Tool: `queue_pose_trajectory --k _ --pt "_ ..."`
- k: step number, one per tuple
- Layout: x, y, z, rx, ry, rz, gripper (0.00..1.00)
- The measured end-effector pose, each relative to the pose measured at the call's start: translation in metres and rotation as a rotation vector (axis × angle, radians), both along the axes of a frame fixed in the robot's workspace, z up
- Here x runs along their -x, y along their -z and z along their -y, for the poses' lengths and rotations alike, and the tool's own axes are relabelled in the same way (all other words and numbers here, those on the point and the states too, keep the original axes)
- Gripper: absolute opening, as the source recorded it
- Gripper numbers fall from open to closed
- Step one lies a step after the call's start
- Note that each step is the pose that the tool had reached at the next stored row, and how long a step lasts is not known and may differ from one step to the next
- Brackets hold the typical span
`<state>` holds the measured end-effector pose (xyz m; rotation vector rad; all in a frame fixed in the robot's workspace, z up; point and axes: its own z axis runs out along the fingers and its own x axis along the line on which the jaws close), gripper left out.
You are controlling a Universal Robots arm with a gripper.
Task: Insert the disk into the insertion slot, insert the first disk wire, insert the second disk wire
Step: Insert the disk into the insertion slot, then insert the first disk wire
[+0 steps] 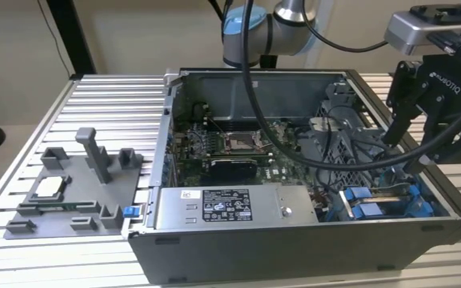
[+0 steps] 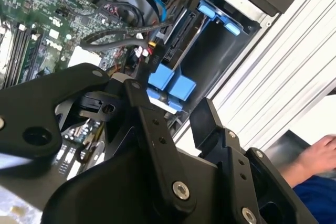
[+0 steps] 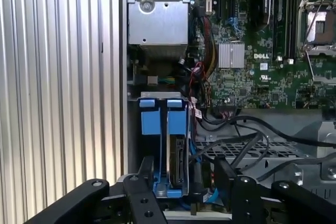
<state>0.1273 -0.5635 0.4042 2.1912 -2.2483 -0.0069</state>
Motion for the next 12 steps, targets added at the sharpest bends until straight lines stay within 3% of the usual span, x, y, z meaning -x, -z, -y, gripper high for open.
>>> queue_pose_trajectory --k 5,8,9,10,12 --pt "-0.006 0.0057 -0.0012 -0.0015 0.0 0.007 1.0" --pt "-0.008 0.0065 -0.0016 -0.0016 0.0 0.0069 1.0" --pt "-0.008 0.0076 -0.0016 -0.0351 -0.001 0.007 1.0" --pt "-0.008 0.0084 -0.0016 -0.0443 -0.001 0.007 1.0" --pt "-0.008 0.0121 -0.0016 -0.0502 -0.002 0.007 1.0"
